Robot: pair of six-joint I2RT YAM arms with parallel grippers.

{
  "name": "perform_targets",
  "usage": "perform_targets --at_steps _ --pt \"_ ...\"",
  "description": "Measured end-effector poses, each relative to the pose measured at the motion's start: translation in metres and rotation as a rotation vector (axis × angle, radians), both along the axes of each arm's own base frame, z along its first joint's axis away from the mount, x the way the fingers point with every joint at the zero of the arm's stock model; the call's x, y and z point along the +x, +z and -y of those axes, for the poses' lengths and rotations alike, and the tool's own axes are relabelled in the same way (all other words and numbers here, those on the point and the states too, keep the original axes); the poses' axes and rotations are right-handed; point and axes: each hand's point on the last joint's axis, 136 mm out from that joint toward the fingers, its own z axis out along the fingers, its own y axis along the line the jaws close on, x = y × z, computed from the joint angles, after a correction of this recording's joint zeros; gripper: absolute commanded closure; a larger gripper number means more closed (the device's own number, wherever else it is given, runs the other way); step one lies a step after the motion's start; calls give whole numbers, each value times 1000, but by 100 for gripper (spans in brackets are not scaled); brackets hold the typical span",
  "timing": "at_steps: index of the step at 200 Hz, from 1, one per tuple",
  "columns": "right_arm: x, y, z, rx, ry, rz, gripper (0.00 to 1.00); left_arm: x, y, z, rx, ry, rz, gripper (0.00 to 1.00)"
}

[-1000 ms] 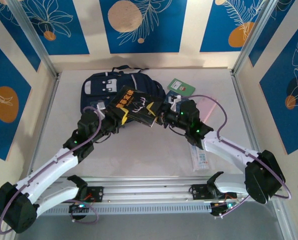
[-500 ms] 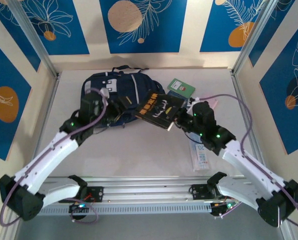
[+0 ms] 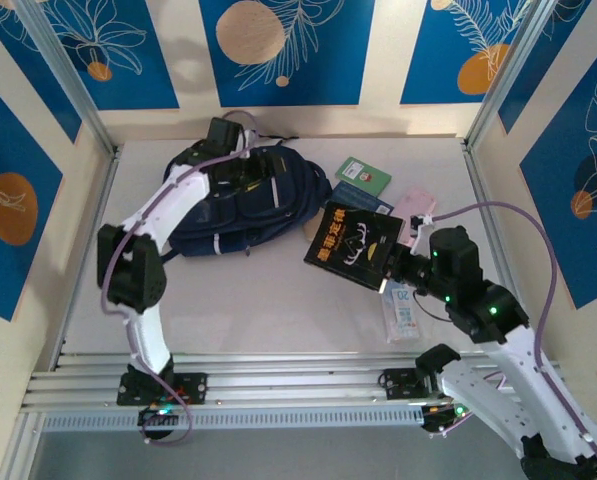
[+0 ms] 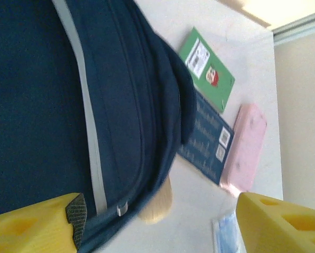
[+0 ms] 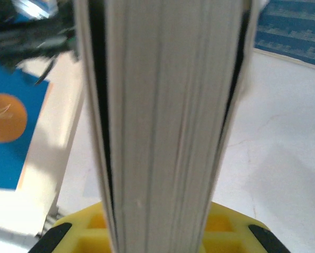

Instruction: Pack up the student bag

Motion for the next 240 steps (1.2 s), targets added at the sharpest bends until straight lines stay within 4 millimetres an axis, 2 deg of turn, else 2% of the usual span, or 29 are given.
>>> perform_targets --at_steps 17,38,65,87,126,156,174,206,240 --pt "-12 15 -2 -11 58 44 100 32 -13 -2 -4 4 4 32" --pt "-20 30 0 -23 85 88 100 53 -41 -3 -12 0 -29 38" --pt "-22 29 3 -54 93 100 100 62 -78 4 -38 -17 -97 46" --pt "-22 22 6 -89 92 91 100 62 -96 11 -69 -29 -136 55" --pt "-19 0 7 -124 89 57 100 64 -94 14 -99 -30 -139 69" --pt "-19 -17 6 -142 92 22 100 64 -89 21 -110 -55 -121 72" --pt "-18 -18 6 -140 92 24 100 61 -89 25 -105 -72 -115 73" --pt "-16 -18 5 -134 89 29 100 62 -86 28 -100 -86 -104 69" --pt "-15 -22 5 -137 82 20 100 64 -91 31 -97 -93 -111 99"
